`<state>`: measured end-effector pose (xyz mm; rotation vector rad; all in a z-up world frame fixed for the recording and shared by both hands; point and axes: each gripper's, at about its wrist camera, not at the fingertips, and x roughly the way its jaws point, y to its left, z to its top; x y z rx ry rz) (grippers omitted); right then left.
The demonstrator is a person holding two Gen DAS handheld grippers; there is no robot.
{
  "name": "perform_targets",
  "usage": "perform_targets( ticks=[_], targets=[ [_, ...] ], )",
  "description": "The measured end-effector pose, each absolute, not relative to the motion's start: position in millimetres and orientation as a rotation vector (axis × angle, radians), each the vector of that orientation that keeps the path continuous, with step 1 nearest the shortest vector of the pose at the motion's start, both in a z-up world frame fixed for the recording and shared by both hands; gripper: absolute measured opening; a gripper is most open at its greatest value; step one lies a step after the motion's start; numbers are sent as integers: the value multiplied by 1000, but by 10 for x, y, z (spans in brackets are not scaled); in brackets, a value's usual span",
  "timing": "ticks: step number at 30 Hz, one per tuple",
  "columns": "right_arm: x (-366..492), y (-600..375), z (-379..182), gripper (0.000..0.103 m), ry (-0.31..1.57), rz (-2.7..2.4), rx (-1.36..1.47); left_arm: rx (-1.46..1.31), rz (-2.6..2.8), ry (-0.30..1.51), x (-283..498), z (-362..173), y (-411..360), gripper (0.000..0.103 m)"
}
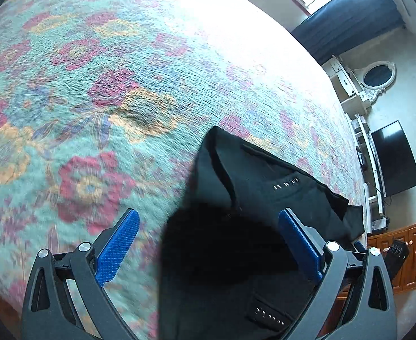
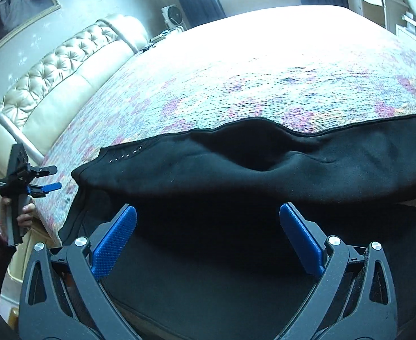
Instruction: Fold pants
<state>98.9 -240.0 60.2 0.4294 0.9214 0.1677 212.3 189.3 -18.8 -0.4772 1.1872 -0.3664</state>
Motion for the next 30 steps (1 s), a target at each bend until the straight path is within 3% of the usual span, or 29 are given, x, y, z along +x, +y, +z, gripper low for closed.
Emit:
perform_targets(
  ticks=[4, 14, 22, 30],
  targets=[
    [1123, -2450, 443, 101, 962, 170, 464, -570, -474, 1325, 2593, -608, 1776, 98],
    [1401, -2344, 479, 101, 961, 284, 431, -654, -799, 1349, 2818, -698, 1218, 97],
    [2005, -2371, 705, 101, 978, 341, 279, -734, -794, 1361, 2961, -774, 1331, 97],
    [2688, -2402, 278, 98, 1219, 413, 129, -662, -812, 1340, 3093, -785, 1209, 97]
  ],
)
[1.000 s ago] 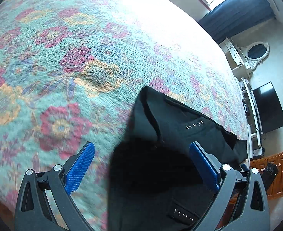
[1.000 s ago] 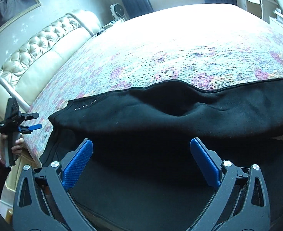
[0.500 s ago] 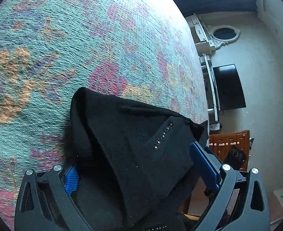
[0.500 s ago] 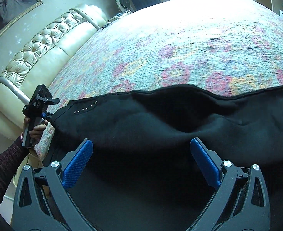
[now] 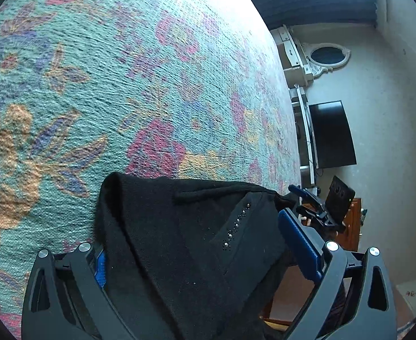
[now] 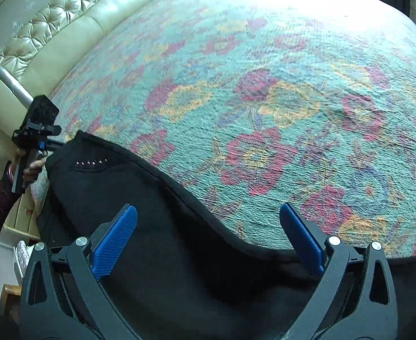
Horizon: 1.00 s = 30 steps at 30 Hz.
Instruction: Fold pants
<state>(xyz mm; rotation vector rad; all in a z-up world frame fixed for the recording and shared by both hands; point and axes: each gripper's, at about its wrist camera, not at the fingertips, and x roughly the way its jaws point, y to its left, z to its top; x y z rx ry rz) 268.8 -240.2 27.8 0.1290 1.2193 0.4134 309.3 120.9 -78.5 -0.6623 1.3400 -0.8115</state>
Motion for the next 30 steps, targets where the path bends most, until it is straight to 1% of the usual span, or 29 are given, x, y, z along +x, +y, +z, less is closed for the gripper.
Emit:
perform_targets(
  ticks=[1, 2, 3, 4, 6, 7, 8, 10, 11, 15, 19, 23, 26, 27, 28, 29, 30],
  targets=[
    [2718, -2371, 206, 85, 1252, 429, 102, -620, -815, 1337, 3077, -755, 1158, 91],
    [2738, -2336, 145, 60, 1293, 455, 86, -581, -814, 1337, 3068, -739, 1096, 78],
    [2746, -2293, 63, 48, 1341, 475, 65, -547, -806, 1351, 3058, -752, 1049, 40],
    [2718, -2247, 13, 33, 1369, 481, 40, -506, -758, 1376, 3067, -791, 1017, 21],
    [2678, -2194, 14, 30, 1362, 474, 3, -494, -722, 1398, 3085, -853, 1004, 20],
    [2672, -2199, 36, 21, 1359, 478, 22, -508, -715, 1400, 3090, -863, 1027, 19],
    [2662, -2216, 69, 15, 1347, 474, 41, -514, -709, 1393, 3100, -856, 1042, 17],
    [2619, -2261, 173, 13, 1303, 444, 60, -493, -705, 1338, 3107, -750, 1072, 12],
    [2578, -2278, 243, 11, 1274, 428, 64, -500, -723, 1309, 3107, -681, 1085, 11],
    [2165, -2235, 654, 11, 1094, 353, -17, -497, -855, 1124, 2899, -251, 1110, 10],
    [1509, -2108, 1012, 11, 929, 325, -102, -496, -920, 1046, 2527, -51, 1202, 10],
    [820, -1888, 953, 11, 861, 321, -172, -485, -942, 1000, 2041, -2, 1386, 10],
    [457, -1736, 662, 11, 895, 333, -219, -472, -912, 1021, 1731, -119, 1432, 13],
    [352, -1699, 572, 13, 907, 333, -236, -485, -890, 1039, 1624, -219, 1503, 20],
    [270, -1657, 451, 17, 937, 336, -255, -512, -867, 1062, 1519, -314, 1581, 28],
    [212, -1631, 367, 20, 963, 339, -264, -547, -846, 1091, 1431, -394, 1624, 45],
    [152, -1629, 318, 23, 976, 348, -248, -574, -817, 1116, 1344, -478, 1703, 57]
  ],
)
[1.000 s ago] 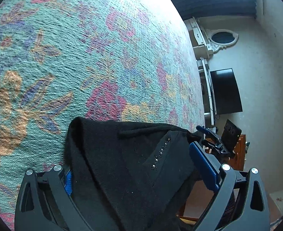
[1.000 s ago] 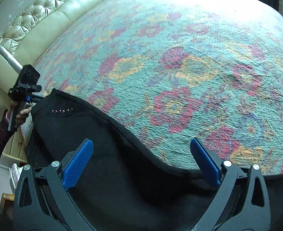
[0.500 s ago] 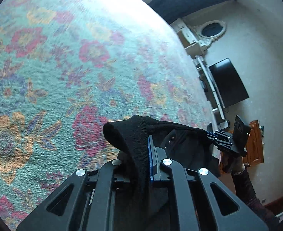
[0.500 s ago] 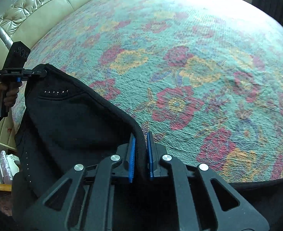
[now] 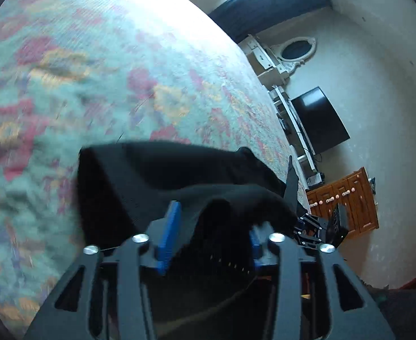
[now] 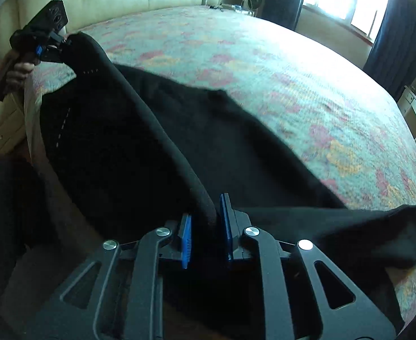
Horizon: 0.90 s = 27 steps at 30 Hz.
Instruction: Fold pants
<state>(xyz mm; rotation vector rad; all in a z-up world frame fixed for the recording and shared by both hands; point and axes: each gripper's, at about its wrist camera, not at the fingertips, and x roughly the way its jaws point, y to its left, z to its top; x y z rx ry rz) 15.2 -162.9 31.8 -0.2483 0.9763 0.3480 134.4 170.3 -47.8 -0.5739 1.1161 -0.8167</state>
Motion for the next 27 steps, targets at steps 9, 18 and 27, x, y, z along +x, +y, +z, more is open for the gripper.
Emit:
perform_targets(
  ticks=[9, 18, 27],
  targets=[
    [-14, -1868, 467, 73, 1062, 429, 141, -888, -558, 1160, 685, -703, 2353, 82],
    [-43, -2186, 281, 73, 1127, 368, 471, -875, -423, 1145, 594, -416, 1804, 82],
    [-84, -2151, 249, 74, 1136, 369, 432, -870, -321, 1195, 698, -506, 1685, 82]
  ],
)
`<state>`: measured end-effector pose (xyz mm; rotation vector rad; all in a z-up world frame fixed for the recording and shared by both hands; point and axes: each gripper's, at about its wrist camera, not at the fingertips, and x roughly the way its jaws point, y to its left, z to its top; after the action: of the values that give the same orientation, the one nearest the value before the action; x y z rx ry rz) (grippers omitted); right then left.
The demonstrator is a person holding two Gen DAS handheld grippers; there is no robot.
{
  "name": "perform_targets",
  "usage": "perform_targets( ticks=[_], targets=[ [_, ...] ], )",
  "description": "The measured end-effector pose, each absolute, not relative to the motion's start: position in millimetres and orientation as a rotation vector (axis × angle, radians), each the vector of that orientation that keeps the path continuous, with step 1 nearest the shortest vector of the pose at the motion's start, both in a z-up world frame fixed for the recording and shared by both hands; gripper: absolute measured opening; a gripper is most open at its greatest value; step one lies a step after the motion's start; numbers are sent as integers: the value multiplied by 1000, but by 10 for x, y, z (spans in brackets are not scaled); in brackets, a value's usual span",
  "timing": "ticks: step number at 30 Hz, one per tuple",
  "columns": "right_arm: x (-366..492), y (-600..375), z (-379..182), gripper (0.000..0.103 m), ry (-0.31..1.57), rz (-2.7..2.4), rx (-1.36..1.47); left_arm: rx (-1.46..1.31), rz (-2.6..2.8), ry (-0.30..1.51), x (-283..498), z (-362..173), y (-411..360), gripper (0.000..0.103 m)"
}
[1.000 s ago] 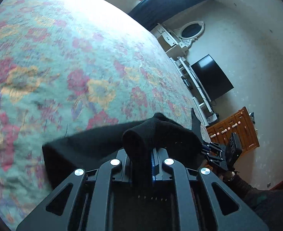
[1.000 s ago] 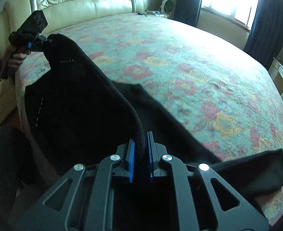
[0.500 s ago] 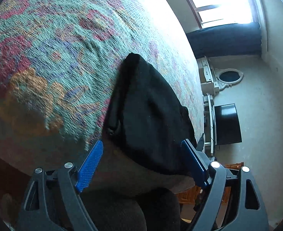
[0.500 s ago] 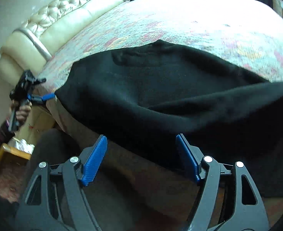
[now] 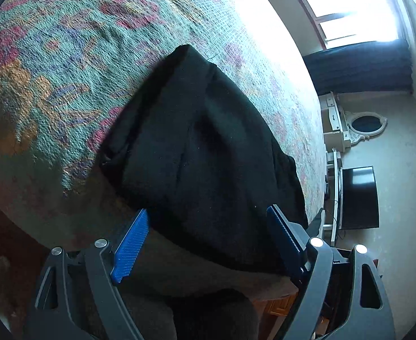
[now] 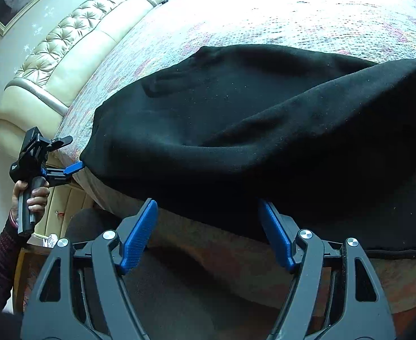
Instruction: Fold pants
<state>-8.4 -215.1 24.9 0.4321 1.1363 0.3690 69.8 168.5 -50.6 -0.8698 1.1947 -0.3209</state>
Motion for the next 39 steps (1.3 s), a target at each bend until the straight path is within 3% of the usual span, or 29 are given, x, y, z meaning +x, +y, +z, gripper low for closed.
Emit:
perform_targets(
  ticks=[3, 7, 9, 12, 14, 15, 16, 18, 20, 22, 26, 28, 31, 33, 35, 38, 39],
  targets=[
    [-94, -2169, 242, 73, 1139, 378, 464, -866, -282, 1196, 741, -505, 1682, 80],
    [-119, -2281, 238, 74, 1141, 394, 599, -737, -130, 1232, 751, -503, 1540, 37],
    [-133, -2363, 213, 73, 1142, 394, 703, -695, -95, 1235, 740, -504, 1485, 31],
    [-160, -2461, 126, 73, 1159, 373, 862, -680, -62, 1235, 765, -485, 1431, 31],
    [-175, -2500, 88, 73, 1166, 358, 938, -641, -36, 1240, 787, -458, 1282, 31],
    [-172, -2510, 66, 73, 1164, 353, 966, -629, -29, 1238, 790, -453, 1249, 37],
    [-169, -2514, 53, 68, 1160, 348, 989, -641, -41, 1227, 805, -445, 1222, 53],
    [-147, -2521, 38, 61, 1146, 343, 1024, -646, -46, 1207, 822, -408, 1168, 60],
    [-113, -2521, 4, 51, 1138, 320, 1046, -584, -8, 1213, 890, -376, 1035, 55],
    [-77, -2528, -78, 44, 1152, 285, 1065, -488, 31, 1215, 915, -371, 946, 36],
    [-72, -2515, -161, 10, 1142, 271, 1134, -500, 35, 1210, 949, -375, 1089, 27],
    [-85, -2439, -80, 8, 1134, 276, 1075, -494, 34, 1205, 933, -374, 1165, 25],
    [-104, -2389, -94, 8, 1179, 271, 1041, -497, 26, 1213, 918, -427, 1251, 27],
    [-150, -2470, -120, 16, 1197, 291, 1112, -488, 7, 1212, 930, -428, 1267, 28],
    [-214, -2621, -17, 34, 1152, 317, 1143, -509, -24, 1203, 900, -408, 1308, 31],
    [-412, -3051, 345, 48, 1031, 286, 1040, -537, -60, 1198, 877, -345, 1348, 47],
    [-506, -3275, 485, 49, 988, 248, 975, -537, -64, 1187, 847, -294, 1356, 60]
  ],
)
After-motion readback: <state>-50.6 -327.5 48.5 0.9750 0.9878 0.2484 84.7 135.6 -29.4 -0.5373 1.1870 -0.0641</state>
